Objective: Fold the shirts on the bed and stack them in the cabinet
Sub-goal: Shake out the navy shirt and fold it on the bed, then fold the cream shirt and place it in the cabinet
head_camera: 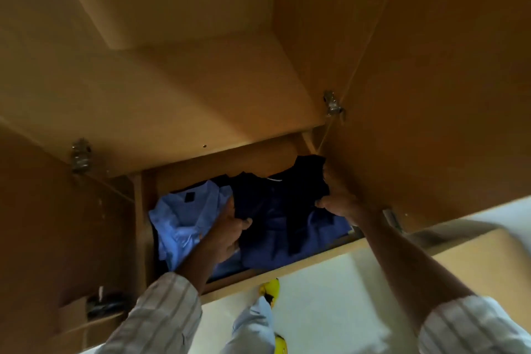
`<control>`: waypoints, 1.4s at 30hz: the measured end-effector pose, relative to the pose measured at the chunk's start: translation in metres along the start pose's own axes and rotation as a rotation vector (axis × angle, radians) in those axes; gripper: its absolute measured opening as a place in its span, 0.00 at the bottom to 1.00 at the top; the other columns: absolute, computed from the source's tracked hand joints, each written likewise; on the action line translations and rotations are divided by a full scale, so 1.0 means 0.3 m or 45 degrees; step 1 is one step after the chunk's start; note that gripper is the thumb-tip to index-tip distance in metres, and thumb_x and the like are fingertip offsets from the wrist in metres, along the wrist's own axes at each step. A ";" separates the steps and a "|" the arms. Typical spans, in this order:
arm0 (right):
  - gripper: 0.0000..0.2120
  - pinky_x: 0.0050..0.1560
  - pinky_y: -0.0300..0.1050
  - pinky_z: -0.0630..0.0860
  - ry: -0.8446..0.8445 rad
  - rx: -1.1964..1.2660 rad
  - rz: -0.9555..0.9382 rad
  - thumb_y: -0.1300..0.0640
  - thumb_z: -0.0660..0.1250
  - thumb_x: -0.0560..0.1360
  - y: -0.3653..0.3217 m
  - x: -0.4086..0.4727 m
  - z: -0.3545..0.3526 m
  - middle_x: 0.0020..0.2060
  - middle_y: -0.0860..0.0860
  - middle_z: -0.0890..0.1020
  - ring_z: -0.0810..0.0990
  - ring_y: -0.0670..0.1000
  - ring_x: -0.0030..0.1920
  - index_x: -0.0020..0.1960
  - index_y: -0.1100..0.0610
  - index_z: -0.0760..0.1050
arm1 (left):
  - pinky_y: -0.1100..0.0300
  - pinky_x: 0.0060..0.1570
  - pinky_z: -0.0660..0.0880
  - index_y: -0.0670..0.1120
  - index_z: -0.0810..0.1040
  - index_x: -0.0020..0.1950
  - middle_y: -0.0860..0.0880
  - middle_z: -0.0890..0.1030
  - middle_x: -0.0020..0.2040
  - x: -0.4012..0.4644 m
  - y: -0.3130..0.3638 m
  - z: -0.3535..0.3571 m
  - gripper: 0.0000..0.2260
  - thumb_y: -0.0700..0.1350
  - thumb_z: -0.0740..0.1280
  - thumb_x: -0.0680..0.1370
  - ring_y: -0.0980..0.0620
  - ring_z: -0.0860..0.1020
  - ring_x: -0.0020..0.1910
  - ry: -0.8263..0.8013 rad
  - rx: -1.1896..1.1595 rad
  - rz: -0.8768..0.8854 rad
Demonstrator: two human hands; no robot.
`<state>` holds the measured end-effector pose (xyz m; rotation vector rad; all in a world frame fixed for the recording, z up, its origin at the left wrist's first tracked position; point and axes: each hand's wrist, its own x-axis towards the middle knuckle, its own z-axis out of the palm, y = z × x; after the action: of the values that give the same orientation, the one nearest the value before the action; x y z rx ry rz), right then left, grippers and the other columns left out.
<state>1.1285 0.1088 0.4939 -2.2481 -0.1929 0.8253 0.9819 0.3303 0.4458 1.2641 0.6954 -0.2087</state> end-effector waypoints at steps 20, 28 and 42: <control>0.23 0.66 0.53 0.73 -0.197 -0.842 0.365 0.53 0.67 0.79 0.164 0.026 0.205 0.66 0.60 0.75 0.73 0.61 0.68 0.71 0.60 0.70 | 0.59 0.42 0.69 0.50 0.61 0.70 0.42 0.78 0.59 0.085 -0.124 0.026 0.33 0.34 0.69 0.70 0.40 0.81 0.52 0.378 1.220 -0.165; 0.12 0.49 0.52 0.82 0.293 -0.564 -0.086 0.62 0.63 0.76 0.184 -0.111 0.200 0.52 0.56 0.83 0.82 0.60 0.51 0.58 0.56 0.79 | 0.51 0.44 0.78 0.46 0.68 0.66 0.43 0.81 0.48 0.058 -0.132 0.052 0.24 0.44 0.72 0.72 0.40 0.81 0.46 0.453 1.098 0.143; 0.13 0.50 0.38 0.70 0.890 -0.147 0.012 0.64 0.65 0.76 0.676 -0.985 0.431 0.56 0.47 0.83 0.81 0.51 0.52 0.56 0.53 0.82 | 0.73 0.44 0.69 0.49 0.79 0.50 0.58 0.81 0.44 -0.511 -0.409 0.404 0.10 0.35 0.65 0.77 0.62 0.78 0.45 -0.181 1.102 0.716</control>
<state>0.7972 -0.0706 0.4365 -2.5016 0.1033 -0.0024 0.8441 0.1455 0.4530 2.1912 0.0751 -0.1307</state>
